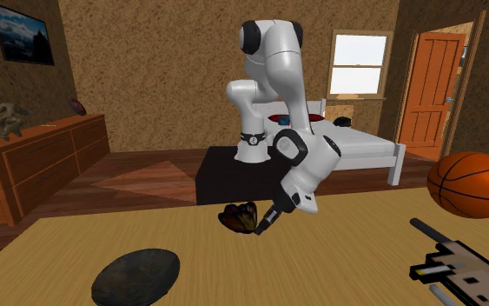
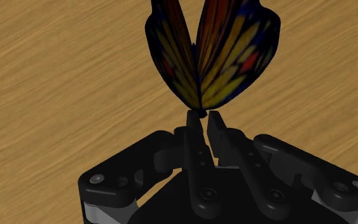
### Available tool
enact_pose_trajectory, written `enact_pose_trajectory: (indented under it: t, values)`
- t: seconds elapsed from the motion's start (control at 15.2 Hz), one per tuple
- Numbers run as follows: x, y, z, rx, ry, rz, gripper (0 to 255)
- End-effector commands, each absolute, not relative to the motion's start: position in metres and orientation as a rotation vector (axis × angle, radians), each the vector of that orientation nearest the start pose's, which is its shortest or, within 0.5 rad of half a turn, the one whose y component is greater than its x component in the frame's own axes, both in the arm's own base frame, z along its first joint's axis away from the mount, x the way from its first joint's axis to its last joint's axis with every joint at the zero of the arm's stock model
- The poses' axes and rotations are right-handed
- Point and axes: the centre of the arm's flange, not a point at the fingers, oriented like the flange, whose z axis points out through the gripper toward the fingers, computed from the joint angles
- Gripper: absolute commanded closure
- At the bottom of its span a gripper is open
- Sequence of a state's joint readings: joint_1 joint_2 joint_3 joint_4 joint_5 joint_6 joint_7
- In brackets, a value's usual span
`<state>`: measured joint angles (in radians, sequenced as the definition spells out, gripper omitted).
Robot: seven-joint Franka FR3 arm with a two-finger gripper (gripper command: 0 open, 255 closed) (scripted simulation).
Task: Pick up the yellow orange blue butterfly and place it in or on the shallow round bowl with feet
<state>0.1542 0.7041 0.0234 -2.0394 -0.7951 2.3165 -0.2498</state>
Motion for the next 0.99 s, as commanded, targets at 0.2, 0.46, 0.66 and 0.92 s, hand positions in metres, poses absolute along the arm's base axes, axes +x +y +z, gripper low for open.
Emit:
enact_pose_trajectory:
  t: [0.2,0.46,0.66,0.92]
  values:
    - [0.528,0.082,0.092,-2.97,-1.821,0.732,255]
    - [0.528,0.082,0.113,-2.97,-1.821,0.732,255]
    - [0.528,0.082,0.129,-2.97,-1.821,0.732,255]
    - [0.528,0.082,0.15,-2.97,-1.821,0.732,255]
